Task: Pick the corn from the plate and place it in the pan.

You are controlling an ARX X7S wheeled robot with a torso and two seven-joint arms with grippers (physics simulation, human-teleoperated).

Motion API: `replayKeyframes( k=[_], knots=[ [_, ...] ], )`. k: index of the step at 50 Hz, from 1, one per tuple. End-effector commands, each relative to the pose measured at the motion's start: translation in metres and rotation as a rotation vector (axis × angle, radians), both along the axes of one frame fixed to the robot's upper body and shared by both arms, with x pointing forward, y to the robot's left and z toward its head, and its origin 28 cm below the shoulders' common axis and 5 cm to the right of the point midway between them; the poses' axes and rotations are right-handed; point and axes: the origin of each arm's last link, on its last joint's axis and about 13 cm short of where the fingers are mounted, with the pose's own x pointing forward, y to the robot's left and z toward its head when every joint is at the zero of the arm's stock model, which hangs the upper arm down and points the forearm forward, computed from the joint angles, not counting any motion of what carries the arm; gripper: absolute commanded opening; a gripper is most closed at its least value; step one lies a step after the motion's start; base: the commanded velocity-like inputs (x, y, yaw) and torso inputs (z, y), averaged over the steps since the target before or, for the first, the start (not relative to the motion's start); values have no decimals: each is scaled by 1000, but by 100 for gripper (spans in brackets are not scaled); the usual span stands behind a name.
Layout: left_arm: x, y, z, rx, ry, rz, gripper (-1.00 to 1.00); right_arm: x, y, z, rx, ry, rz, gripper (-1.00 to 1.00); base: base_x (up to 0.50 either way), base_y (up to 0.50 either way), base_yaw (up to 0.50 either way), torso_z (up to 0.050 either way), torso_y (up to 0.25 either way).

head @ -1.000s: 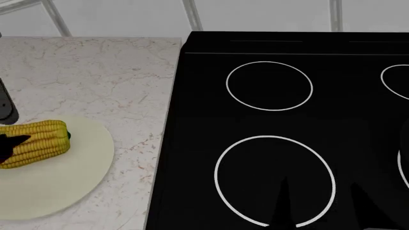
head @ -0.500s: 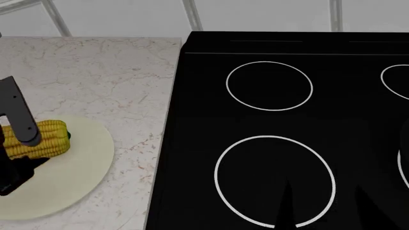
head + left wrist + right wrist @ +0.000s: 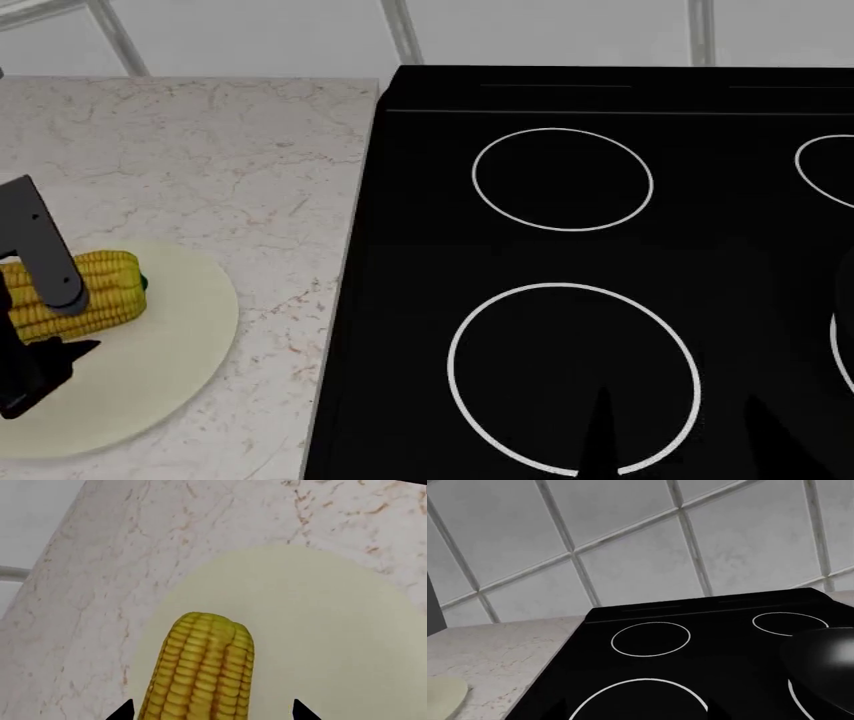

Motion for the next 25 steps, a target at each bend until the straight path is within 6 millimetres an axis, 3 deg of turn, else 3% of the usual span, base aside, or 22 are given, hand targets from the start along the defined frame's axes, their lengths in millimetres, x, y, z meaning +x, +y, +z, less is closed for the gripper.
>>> replayKeyframes(
  k=[1, 12, 13, 25],
  knots=[
    [-4, 7, -5, 14, 3, 45, 100, 0, -1, 1, -2, 0, 4, 100, 0, 0, 0, 0, 0],
    [-3, 3, -4, 6, -6, 42, 100, -2, -2, 0, -3, 4, 4, 100, 0, 0, 0, 0, 0],
    [-3, 3, -4, 5, -7, 42, -100, -2, -2, 1, -2, 4, 4, 100, 0, 0, 0, 0, 0],
    [-3, 2, -4, 3, -14, 37, -100, -2, -1, 0, 0, 4, 4, 100, 0, 0, 0, 0, 0]
  ],
)
